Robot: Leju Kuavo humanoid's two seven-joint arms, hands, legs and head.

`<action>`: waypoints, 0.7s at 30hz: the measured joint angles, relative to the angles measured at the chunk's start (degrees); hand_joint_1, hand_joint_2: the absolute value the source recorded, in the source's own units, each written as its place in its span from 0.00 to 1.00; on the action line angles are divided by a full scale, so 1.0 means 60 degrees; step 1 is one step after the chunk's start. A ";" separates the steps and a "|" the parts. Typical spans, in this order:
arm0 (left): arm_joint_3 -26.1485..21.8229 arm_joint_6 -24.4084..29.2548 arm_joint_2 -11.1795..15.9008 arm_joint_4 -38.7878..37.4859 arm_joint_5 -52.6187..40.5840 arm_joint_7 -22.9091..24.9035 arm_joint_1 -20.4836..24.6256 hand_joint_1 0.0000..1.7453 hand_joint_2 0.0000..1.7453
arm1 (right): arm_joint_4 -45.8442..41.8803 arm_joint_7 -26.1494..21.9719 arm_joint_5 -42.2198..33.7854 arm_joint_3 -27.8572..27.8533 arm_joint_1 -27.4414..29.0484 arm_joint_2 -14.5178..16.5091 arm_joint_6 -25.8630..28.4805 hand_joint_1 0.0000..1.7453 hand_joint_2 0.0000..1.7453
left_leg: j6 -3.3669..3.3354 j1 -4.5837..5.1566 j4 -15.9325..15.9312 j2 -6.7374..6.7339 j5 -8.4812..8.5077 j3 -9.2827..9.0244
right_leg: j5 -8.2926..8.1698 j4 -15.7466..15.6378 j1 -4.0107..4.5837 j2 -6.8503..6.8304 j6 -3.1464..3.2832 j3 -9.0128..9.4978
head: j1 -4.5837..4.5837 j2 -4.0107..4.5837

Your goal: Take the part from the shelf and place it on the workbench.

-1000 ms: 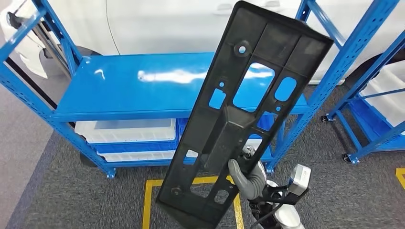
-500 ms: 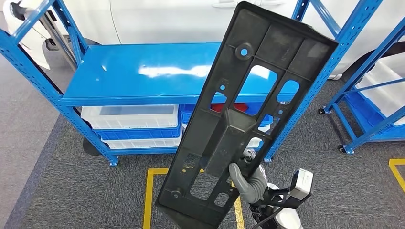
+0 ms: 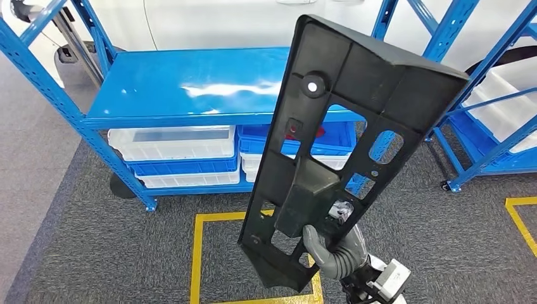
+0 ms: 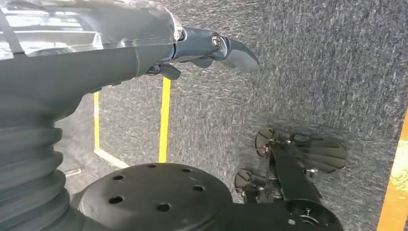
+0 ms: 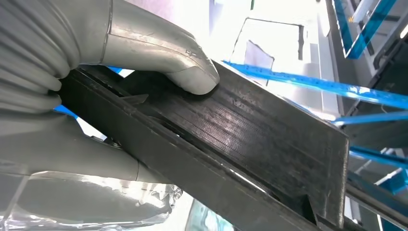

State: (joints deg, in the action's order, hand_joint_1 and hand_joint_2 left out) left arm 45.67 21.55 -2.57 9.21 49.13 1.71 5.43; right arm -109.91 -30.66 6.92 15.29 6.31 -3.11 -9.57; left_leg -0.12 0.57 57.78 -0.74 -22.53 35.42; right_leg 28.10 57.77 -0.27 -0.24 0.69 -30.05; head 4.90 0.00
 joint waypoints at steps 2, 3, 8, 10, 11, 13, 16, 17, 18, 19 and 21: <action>0.0005 0.0020 -0.0001 -0.0004 0.0033 0.0028 -0.0010 0.00 1.00 | -0.0063 0.0023 0.0025 -0.0041 0.0001 -0.0010 0.0066 1.00 1.00 | 0.0113 -0.0009 0.0360 0.0047 -0.0388 0.0157 | -0.0162 -0.0059 -0.0077 -0.0053 0.0119 -0.0109 | 0.0000 0.0000; 0.0005 0.0017 -0.0002 -0.0005 0.0059 -0.0032 -0.0009 0.00 1.00 | -0.0083 0.0016 0.0029 -0.0060 0.0006 -0.0016 0.0073 1.00 1.00 | 0.0174 -0.0048 0.0812 0.0066 -0.0792 0.0298 | -0.0238 -0.0066 -0.0090 -0.0077 0.0153 -0.0180 | 0.0000 0.0000; 0.0005 -0.0157 -0.0015 -0.0005 0.0104 -0.0661 -0.0011 0.00 1.00 | -0.0107 -0.0004 0.0016 -0.0113 0.0050 -0.0041 0.0077 1.00 1.00 | 0.0396 -0.0205 0.2357 0.0065 -0.1562 0.0248 | -0.0611 -0.0020 -0.0100 -0.0081 0.0129 -0.0676 | 0.0000 0.0000; 0.0012 -0.0269 -0.0039 -0.0005 0.0054 -0.0885 -0.0008 0.00 1.00 | -0.0109 -0.0002 -0.0044 -0.0125 0.0045 -0.0042 0.0074 1.00 1.00 | 0.0382 -0.0239 0.0998 0.0069 -0.1156 -0.0700 | -0.0736 0.0006 -0.0106 -0.0072 0.0051 -0.0824 | 0.0000 0.0000; 0.0018 -0.0300 -0.0056 -0.0005 0.0027 -0.0942 -0.0002 0.00 1.00 | -0.0120 0.0000 -0.0082 -0.0130 0.0041 -0.0042 0.0071 1.00 1.00 | 0.0337 -0.0220 0.0350 0.0082 -0.1071 -0.1108 | -0.0799 0.0013 -0.0105 -0.0073 -0.0005 -0.0872 | 0.0000 0.0000; 0.0045 -0.0320 -0.0093 -0.0005 -0.0006 -0.0912 0.0009 0.00 1.00 | -0.0151 0.0004 -0.0136 -0.0137 0.0028 -0.0042 0.0058 1.00 1.00 | 0.0213 -0.0161 -0.0281 0.0108 -0.1088 -0.1435 | -0.0934 0.0000 -0.0103 -0.0089 -0.0132 -0.0921 | -0.0001 0.0000; 0.0108 -0.0272 -0.0133 -0.0005 -0.0056 -0.0660 0.0001 0.00 1.00 | -0.0181 0.0010 -0.0158 -0.0157 0.0022 -0.0044 0.0038 1.00 1.00 | -0.0007 -0.0160 -0.0346 0.0092 -0.0919 -0.1295 | -0.0986 0.0031 -0.0123 -0.0077 -0.0298 -0.0992 | -0.0002 0.0000; 0.0137 -0.0259 -0.0145 -0.0005 -0.0065 -0.0593 0.0001 0.00 1.00 | -0.0189 0.0015 -0.0158 -0.0169 0.0027 -0.0045 0.0036 1.00 1.00 | -0.0095 -0.0173 -0.0378 0.0072 -0.0840 -0.1228 | -0.0758 0.0240 -0.0131 -0.0057 -0.0323 -0.1086 | -0.0002 0.0000; 0.0166 -0.0250 -0.0157 -0.0005 -0.0069 -0.0553 -0.0001 0.00 1.00 | -0.0195 0.0021 -0.0157 -0.0187 0.0037 -0.0046 0.0039 1.00 1.00 | -0.0169 -0.0180 -0.0401 0.0054 -0.0754 -0.1148 | -0.0380 0.0650 -0.0138 -0.0037 -0.0335 -0.1244 | -0.0003 0.0000; 0.0195 -0.0252 -0.0162 -0.0005 -0.0076 -0.0534 -0.0003 0.00 1.00 | -0.0200 0.0024 -0.0156 -0.0208 0.0056 -0.0046 0.0046 1.00 1.00 | -0.0218 -0.0153 -0.0397 0.0042 -0.0676 -0.1048 | 0.0080 0.1242 -0.0144 -0.0019 -0.0340 -0.1445 | -0.0003 0.0000; 0.0230 -0.0272 -0.0166 -0.0005 -0.0085 -0.0530 -0.0017 0.00 1.00 | -0.0205 0.0024 -0.0157 -0.0261 0.0122 -0.0046 0.0066 1.00 1.00 | -0.0257 -0.0103 -0.0381 0.0038 -0.0525 -0.0850 | 0.0689 0.2443 -0.0146 -0.0006 -0.0355 -0.1783 | -0.0004 0.0000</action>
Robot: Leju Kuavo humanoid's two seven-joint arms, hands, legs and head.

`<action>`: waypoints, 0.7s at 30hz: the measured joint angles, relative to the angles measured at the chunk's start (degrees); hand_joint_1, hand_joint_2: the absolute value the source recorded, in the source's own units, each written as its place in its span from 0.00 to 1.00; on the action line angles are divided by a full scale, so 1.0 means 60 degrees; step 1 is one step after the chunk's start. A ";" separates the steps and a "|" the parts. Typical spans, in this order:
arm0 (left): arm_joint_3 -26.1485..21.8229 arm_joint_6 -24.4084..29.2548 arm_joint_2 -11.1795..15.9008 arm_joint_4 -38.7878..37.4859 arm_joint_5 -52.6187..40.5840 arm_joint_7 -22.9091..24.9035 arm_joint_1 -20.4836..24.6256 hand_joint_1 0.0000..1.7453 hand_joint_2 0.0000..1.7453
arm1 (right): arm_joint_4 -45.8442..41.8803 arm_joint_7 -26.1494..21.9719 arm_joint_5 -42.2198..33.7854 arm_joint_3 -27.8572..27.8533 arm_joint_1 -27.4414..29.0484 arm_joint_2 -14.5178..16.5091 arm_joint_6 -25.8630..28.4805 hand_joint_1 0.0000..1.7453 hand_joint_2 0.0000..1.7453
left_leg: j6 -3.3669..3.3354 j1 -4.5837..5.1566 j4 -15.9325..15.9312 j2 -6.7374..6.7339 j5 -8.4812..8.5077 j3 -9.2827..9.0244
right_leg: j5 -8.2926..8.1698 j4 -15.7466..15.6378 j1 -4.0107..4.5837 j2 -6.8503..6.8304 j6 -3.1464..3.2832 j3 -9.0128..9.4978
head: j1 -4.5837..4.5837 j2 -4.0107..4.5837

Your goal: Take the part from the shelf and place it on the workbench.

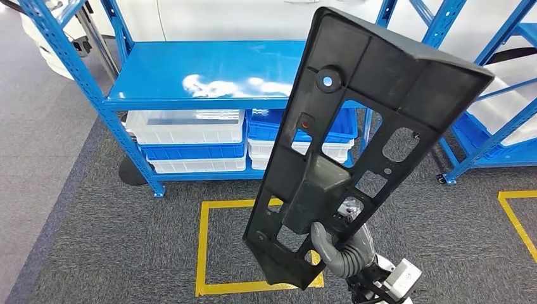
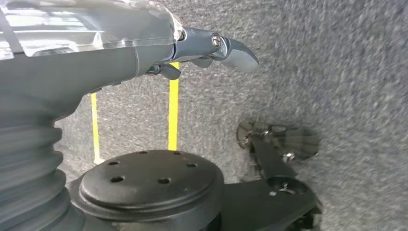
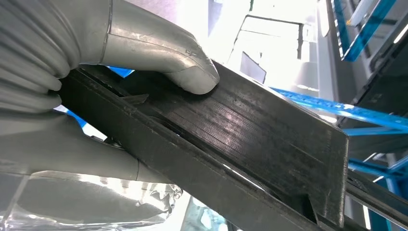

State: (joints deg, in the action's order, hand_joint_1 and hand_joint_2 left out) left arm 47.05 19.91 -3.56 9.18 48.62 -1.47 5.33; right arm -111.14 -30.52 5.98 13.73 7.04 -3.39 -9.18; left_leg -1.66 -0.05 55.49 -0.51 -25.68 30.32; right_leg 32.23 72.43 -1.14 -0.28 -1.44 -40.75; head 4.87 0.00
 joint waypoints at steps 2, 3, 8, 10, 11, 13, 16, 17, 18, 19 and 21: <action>0.0014 -0.0020 -0.0004 0.0000 -0.0005 -0.0020 -0.0014 0.00 1.00 | 0.0000 -0.0029 -0.0024 -0.0045 0.0074 -0.0007 -0.0006 1.00 1.00 | 0.0013 0.0036 0.0039 0.0001 0.0124 0.0176 | -0.0165 0.0120 0.0002 0.0003 0.0013 0.0215 | 0.0000 0.0000; 0.0016 -0.0027 -0.0007 0.0000 -0.0005 -0.0051 -0.0018 0.00 1.00 | 0.0000 -0.0050 -0.0061 -0.0056 0.0098 -0.0016 -0.0025 1.00 1.00 | 0.0028 0.0047 0.0072 0.0003 0.0167 0.0253 | -0.0407 -0.0385 0.0005 0.0002 0.0042 0.0610 | 0.0000 0.0000; 0.0035 -0.0069 -0.0030 0.0000 -0.0025 -0.0348 -0.0001 0.00 1.00 | 0.0003 -0.0088 -0.0349 -0.0068 0.0130 -0.0076 -0.0219 1.00 1.00 | 0.0224 0.0081 0.0258 -0.0009 0.0297 0.0472 | -0.0654 -0.2427 0.0122 0.0005 0.0258 0.1865 | 0.0004 0.0000; 0.0054 -0.0083 -0.0037 0.0000 -0.0044 -0.0469 0.0000 0.00 1.00 | 0.0006 -0.0080 -0.0421 -0.0070 0.0116 -0.0106 -0.0275 1.00 1.00 | 0.0332 0.0074 0.0333 -0.0011 0.0259 0.0527 | -0.0725 -0.2480 0.0086 0.0018 0.0383 0.1813 | 0.0002 0.0000; 0.0065 -0.0086 -0.0042 0.0000 -0.0051 -0.0517 0.0000 0.00 1.00 | 0.0008 -0.0078 -0.0451 -0.0070 0.0105 -0.0118 -0.0306 1.00 1.00 | 0.0394 0.0062 0.0529 -0.0006 0.0090 0.0611 | -0.0778 -0.2504 0.0060 0.0030 0.0446 0.1783 | 0.0002 0.0000; 0.0086 -0.0094 -0.0043 0.0000 -0.0071 -0.0565 -0.0002 0.00 1.00 | 0.0016 -0.0078 -0.0511 -0.0070 0.0084 -0.0135 -0.0352 1.00 1.00 | 0.0518 0.0009 0.1512 0.0016 -0.0589 0.0999 | -0.0876 -0.2520 0.0040 0.0067 0.0533 0.1691 | 0.0003 0.0000; 0.0131 -0.0108 -0.0045 0.0000 -0.0107 -0.0493 -0.0002 0.00 1.00 | 0.0046 -0.0063 -0.0575 -0.0072 0.0086 -0.0145 -0.0361 1.00 1.00 | 0.0629 -0.0066 0.3041 0.0017 -0.1253 0.1510 | -0.0990 -0.2499 0.0049 0.0201 0.0536 0.1531 | 0.0004 0.0000; 0.0154 -0.0105 -0.0046 0.0000 -0.0118 -0.0426 -0.0002 0.00 1.00 | 0.0052 -0.0057 -0.0602 -0.0073 0.0090 -0.0150 -0.0361 1.00 1.00 | 0.0636 -0.0084 0.2935 0.0022 -0.1112 0.1374 | -0.1020 -0.2491 0.0049 0.0272 0.0518 0.1496 | 0.0004 0.0000; 0.0177 -0.0098 -0.0047 0.0000 -0.0127 -0.0354 -0.0003 0.00 1.00 | 0.0055 -0.0053 -0.0629 -0.0073 0.0096 -0.0157 -0.0361 1.00 1.00 | 0.0626 -0.0098 0.2453 0.0050 -0.0831 0.1058 | -0.1043 -0.2483 0.0048 0.0351 0.0496 0.1474 | 0.0004 0.0000; 0.0198 -0.0089 -0.0049 0.0000 -0.0134 -0.0280 -0.0003 0.00 1.00 | 0.0055 -0.0054 -0.0658 -0.0073 0.0103 -0.0164 -0.0361 1.00 1.00 | 0.0594 -0.0106 0.1728 0.0153 -0.0522 0.0631 | -0.1062 -0.2476 0.0043 0.0429 0.0473 0.1459 | 0.0004 0.0000; 0.0228 -0.0072 -0.0050 0.0000 -0.0140 -0.0160 -0.0011 0.00 1.00 | 0.0055 -0.0067 -0.0721 -0.0075 0.0120 -0.0180 -0.0359 1.00 1.00 | 0.0509 -0.0104 0.0519 0.0467 -0.0223 -0.0078 | -0.1116 -0.2471 0.0031 0.0580 0.0389 0.1412 | 0.0003 0.0000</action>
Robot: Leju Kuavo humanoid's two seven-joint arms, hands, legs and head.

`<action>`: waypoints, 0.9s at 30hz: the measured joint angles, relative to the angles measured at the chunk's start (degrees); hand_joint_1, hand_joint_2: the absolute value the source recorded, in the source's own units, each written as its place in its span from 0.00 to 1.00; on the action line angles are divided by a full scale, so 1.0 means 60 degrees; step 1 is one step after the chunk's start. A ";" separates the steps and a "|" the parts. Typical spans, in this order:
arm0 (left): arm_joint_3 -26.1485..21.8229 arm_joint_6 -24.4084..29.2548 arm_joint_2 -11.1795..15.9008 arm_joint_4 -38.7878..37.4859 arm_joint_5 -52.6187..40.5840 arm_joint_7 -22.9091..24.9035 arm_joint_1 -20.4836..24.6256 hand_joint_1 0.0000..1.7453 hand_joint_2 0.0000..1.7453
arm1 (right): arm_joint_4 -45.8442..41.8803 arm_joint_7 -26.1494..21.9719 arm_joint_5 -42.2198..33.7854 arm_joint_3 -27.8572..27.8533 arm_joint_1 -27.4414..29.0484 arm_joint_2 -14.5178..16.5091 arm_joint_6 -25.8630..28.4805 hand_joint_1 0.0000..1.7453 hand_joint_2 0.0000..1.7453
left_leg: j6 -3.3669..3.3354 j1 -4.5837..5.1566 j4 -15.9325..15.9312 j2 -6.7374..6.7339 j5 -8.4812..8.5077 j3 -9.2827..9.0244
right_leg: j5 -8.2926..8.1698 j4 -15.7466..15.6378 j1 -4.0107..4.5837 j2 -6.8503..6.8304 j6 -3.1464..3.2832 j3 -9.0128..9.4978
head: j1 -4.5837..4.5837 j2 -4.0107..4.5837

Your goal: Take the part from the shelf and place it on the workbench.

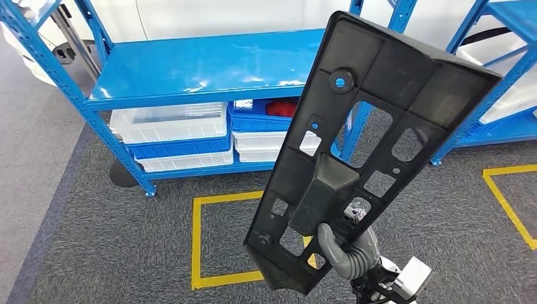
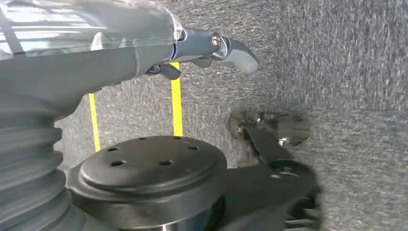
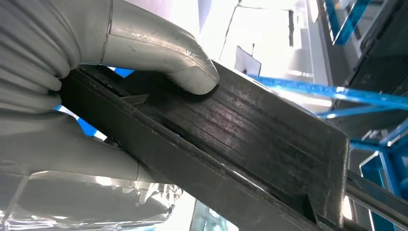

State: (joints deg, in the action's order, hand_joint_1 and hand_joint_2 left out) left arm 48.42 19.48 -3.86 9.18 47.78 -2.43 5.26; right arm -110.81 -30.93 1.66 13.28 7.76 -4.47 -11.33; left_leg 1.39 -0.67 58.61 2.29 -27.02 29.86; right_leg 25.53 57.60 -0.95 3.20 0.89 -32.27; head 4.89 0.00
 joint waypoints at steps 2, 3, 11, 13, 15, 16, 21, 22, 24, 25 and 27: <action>0.0018 0.0011 -0.0002 0.0000 -0.0004 0.0088 -0.0002 0.00 1.00 | 0.0000 -0.0031 -0.0069 -0.0011 0.0034 -0.0017 0.0002 1.00 1.00 | -0.0071 0.0030 -0.0368 0.0135 -0.0024 -0.0188 | -0.0074 0.0000 -0.0025 0.0141 -0.0117 -0.0063 | -0.0001 0.0000; 0.0026 0.0014 -0.0005 0.0000 -0.0013 0.0116 -0.0001 0.00 1.00 | 0.0000 -0.0051 -0.0097 -0.0023 0.0064 -0.0027 0.0002 1.00 1.00 | -0.0107 0.0042 -0.0393 0.0075 0.0005 -0.0165 | -0.0111 -0.0007 -0.0029 0.0222 -0.0181 -0.0086 | 0.0000 0.0000; 0.0174 -0.0026 -0.0027 0.0000 -0.0066 0.0009 -0.0030 0.00 1.00 | 0.0003 -0.0117 -0.0222 -0.0179 0.0178 -0.0062 0.0005 1.00 1.00 | -0.0397 0.0050 -0.0495 -0.0724 0.0170 0.0002 | 0.1135 0.2611 -0.0057 -0.0450 -0.0372 -0.1289 | -0.0003 0.0000; 0.0191 -0.0031 -0.0038 0.0000 -0.0063 -0.0055 -0.0017 0.00 1.00 | 0.0003 -0.0118 -0.0266 -0.0257 0.0174 -0.0064 0.0005 1.00 1.00 | -0.0358 0.0048 -0.0408 -0.0905 0.0142 0.0033 | 0.0609 0.1744 -0.0064 -0.0633 -0.0376 -0.0768 | -0.0003 0.0000; 0.0196 -0.0030 -0.0050 0.0000 -0.0055 -0.0103 -0.0003 0.00 1.00 | 0.0000 -0.0123 -0.0289 -0.0325 0.0170 -0.0064 0.0005 1.00 1.00 | -0.0261 0.0088 -0.0277 -0.1038 0.0073 0.0068 | 0.0261 0.0628 -0.0020 -0.0973 -0.0293 -0.0174 | -0.0002 0.0000; 0.0198 -0.0026 -0.0053 0.0000 -0.0046 -0.0118 -0.0001 0.00 1.00 | -0.0003 -0.0128 -0.0291 -0.0347 0.0180 -0.0064 0.0002 1.00 1.00 | -0.0206 0.0114 -0.0225 -0.1097 0.0046 0.0083 | 0.0216 0.0346 0.0005 -0.1062 -0.0225 -0.0049 | -0.0001 0.0000; 0.0199 -0.0018 -0.0058 0.0000 0.0016 -0.0108 0.0003 0.00 1.00 | -0.0018 -0.0179 -0.0308 -0.0397 0.0293 -0.0056 -0.0037 1.00 1.00 | 0.0070 0.0082 0.0147 -0.1038 -0.0262 0.0232 | 0.0131 0.0258 0.0026 -0.0709 0.0111 -0.0164 | -0.0001 0.0000; 0.0199 -0.0017 -0.0059 0.0000 0.0031 -0.0082 -0.0002 0.00 1.00 | -0.0023 -0.0181 -0.0298 -0.0397 0.0300 -0.0047 -0.0056 1.00 1.00 | 0.0118 0.0063 0.0591 -0.0840 -0.0557 0.0423 | 0.0099 0.0250 0.0016 -0.0632 0.0162 -0.0194 | 0.0000 0.0000; 0.0199 -0.0013 -0.0059 0.0000 0.0088 -0.0008 -0.0019 0.00 1.00 | -0.0022 -0.0177 -0.0275 -0.0396 0.0299 -0.0019 -0.0131 1.00 1.00 | 0.0161 0.0049 0.1882 -0.0563 -0.1210 0.0992 | 0.0052 0.0253 0.0041 -0.0454 0.0229 -0.0270 | 0.0001 0.0000; 0.0198 -0.0008 -0.0059 0.0000 0.0121 0.0024 -0.0023 0.00 1.00 | -0.0015 -0.0169 -0.0262 -0.0396 0.0292 -0.0004 -0.0182 1.00 1.00 | 0.0158 0.0049 0.2388 -0.0518 -0.1374 0.1218 | 0.0031 0.0254 0.0062 -0.0352 0.0249 -0.0299 | 0.0001 0.0000; 0.0196 0.0004 -0.0060 0.0000 0.0168 0.0056 -0.0025 0.00 1.00 | 0.0004 -0.0147 -0.0251 -0.0394 0.0259 0.0019 -0.0281 1.00 1.00 | 0.0081 0.0065 0.2377 -0.0464 -0.1136 0.1194 | -0.0004 0.0257 0.0108 -0.0135 0.0263 -0.0319 | 0.0001 0.0000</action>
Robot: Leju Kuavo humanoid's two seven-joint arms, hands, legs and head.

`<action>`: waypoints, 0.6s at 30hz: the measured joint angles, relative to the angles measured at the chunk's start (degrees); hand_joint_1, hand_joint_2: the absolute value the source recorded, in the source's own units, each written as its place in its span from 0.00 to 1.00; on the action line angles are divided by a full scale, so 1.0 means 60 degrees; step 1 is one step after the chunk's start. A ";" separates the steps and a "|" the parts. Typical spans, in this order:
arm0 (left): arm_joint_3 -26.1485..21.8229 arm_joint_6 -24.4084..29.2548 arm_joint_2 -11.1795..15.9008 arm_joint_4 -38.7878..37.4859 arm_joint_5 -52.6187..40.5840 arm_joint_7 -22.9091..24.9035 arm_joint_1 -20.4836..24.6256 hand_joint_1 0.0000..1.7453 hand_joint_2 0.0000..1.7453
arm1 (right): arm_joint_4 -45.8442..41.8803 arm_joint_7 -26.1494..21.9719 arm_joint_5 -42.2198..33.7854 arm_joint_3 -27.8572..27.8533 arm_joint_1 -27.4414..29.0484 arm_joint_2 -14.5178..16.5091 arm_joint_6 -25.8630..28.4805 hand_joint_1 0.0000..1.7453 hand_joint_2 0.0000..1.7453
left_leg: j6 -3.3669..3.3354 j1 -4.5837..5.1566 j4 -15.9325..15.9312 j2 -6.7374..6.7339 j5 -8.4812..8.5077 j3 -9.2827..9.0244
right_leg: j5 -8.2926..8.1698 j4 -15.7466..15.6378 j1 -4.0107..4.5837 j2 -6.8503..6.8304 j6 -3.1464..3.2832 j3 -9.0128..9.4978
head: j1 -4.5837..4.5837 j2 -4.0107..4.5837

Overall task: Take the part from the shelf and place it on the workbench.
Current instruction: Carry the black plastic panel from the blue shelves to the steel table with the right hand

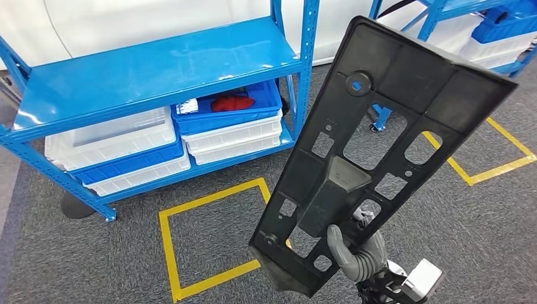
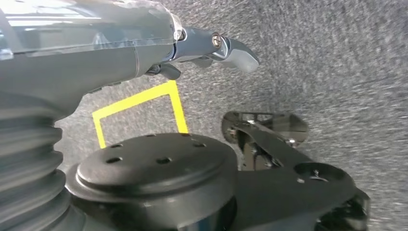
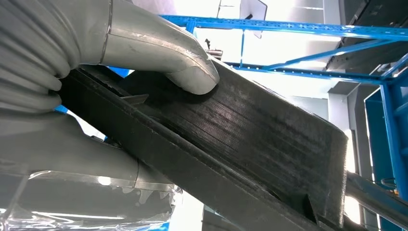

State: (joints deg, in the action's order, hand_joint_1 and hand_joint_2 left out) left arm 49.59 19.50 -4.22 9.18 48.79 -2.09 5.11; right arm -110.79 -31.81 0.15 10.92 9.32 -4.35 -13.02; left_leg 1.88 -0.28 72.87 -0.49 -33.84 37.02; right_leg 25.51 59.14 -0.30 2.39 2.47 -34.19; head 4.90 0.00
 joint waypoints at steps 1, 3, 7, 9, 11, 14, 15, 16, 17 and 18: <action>0.0000 0.0006 -0.0001 0.0000 0.0003 -0.0002 -0.0001 0.00 1.00 | 0.0009 0.0008 0.0001 0.0001 -0.0027 0.0011 -0.0034 1.00 1.00 | -0.0085 0.0016 -0.0549 0.0077 0.0346 -0.0269 | -0.0017 0.0000 0.0026 0.0112 -0.0002 0.0006 | 0.0000 0.0000; 0.0000 0.0015 0.0010 -0.0003 0.0001 -0.0033 -0.0014 0.00 1.00 | 0.0027 0.0011 -0.0005 0.0002 -0.0082 0.0025 -0.0071 1.00 1.00 | -0.0328 0.0055 -0.1886 0.0526 0.0921 -0.0877 | -0.0062 0.0002 0.0034 0.0306 -0.0032 -0.0010 | -0.0001 0.0000; 0.0001 0.0017 -0.0004 -0.0006 -0.0040 -0.0198 -0.0002 0.00 1.00 | 0.0075 -0.0039 -0.0045 -0.0002 -0.0100 0.0033 -0.0076 1.00 1.00 | -0.0499 0.0119 -0.2707 0.0742 0.1139 -0.1184 | -0.0210 -0.0054 -0.0090 0.0648 -0.0266 -0.0142 | -0.0001 0.0000; 0.0003 0.0015 -0.0033 -0.0005 -0.0071 -0.0268 -0.0004 0.00 1.00 | 0.0076 -0.0091 -0.0069 -0.0022 -0.0072 0.0031 -0.0069 1.00 1.00 | -0.0492 0.0063 -0.2962 0.0506 0.1289 -0.1297 | -0.0089 0.0101 -0.0052 0.0410 -0.0353 -0.0237 | -0.0003 0.0000; 0.0004 0.0010 -0.0057 -0.0004 -0.0098 -0.0319 -0.0020 0.00 1.00 | 0.0077 -0.0137 -0.0087 -0.0041 -0.0053 0.0030 -0.0064 1.00 1.00 | -0.0487 0.0031 -0.3115 0.0241 0.1382 -0.1351 | 0.0451 0.0933 -0.0044 -0.0078 -0.0426 -0.0633 | -0.0004 0.0000; 0.0009 -0.0005 -0.0079 -0.0004 -0.0125 -0.0328 -0.0041 0.00 1.00 | 0.0091 -0.0147 -0.0087 -0.0057 -0.0007 0.0030 -0.0044 1.00 1.00 | -0.0468 0.0025 -0.3044 -0.0152 0.1359 -0.1273 | 0.1033 0.2302 -0.0138 -0.0313 -0.0578 -0.1246 | -0.0004 0.0000; 0.0013 -0.0007 -0.0088 -0.0004 -0.0133 -0.0316 -0.0038 0.00 1.00 | 0.0096 -0.0146 -0.0081 -0.0066 0.0003 0.0030 -0.0031 1.00 1.00 | -0.0441 0.0013 -0.2994 -0.0275 0.1334 -0.1243 | 0.0913 0.2203 -0.0177 -0.0357 -0.0626 -0.1160 | -0.0004 0.0000; 0.0016 -0.0008 -0.0100 -0.0004 -0.0139 -0.0299 -0.0032 0.00 1.00 | 0.0097 -0.0144 -0.0073 -0.0072 0.0008 0.0030 -0.0018 1.00 1.00 | -0.0401 -0.0006 -0.2929 -0.0390 0.1299 -0.1219 | 0.0666 0.1759 -0.0215 -0.0433 -0.0667 -0.0884 | -0.0004 0.0000; 0.0021 -0.0005 -0.0111 -0.0004 -0.0141 -0.0278 -0.0023 0.00 1.00 | 0.0096 -0.0142 -0.0059 -0.0076 0.0009 0.0030 -0.0004 1.00 1.00 | -0.0347 -0.0020 -0.2843 -0.0488 0.1249 -0.1197 | 0.0440 0.1118 -0.0238 -0.0586 -0.0683 -0.0523 | -0.0004 0.0000; 0.0025 0.0003 -0.0119 -0.0004 -0.0142 -0.0252 -0.0012 0.00 1.00 | 0.0089 -0.0137 -0.0045 -0.0077 0.0017 0.0030 0.0015 1.00 1.00 | -0.0278 -0.0013 -0.2748 -0.0566 0.1183 -0.1173 | 0.0263 0.0567 -0.0238 -0.0733 -0.0661 -0.0214 | -0.0004 0.0000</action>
State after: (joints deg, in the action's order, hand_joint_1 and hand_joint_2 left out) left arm 49.74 19.52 -4.94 9.16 47.93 -3.61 5.04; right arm -110.26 -32.63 -0.12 10.45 9.42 -4.17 -12.92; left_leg 0.21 -0.36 56.38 -3.89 -26.74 29.98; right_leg 27.09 62.55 -1.73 -2.01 -1.49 -35.47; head 4.87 0.00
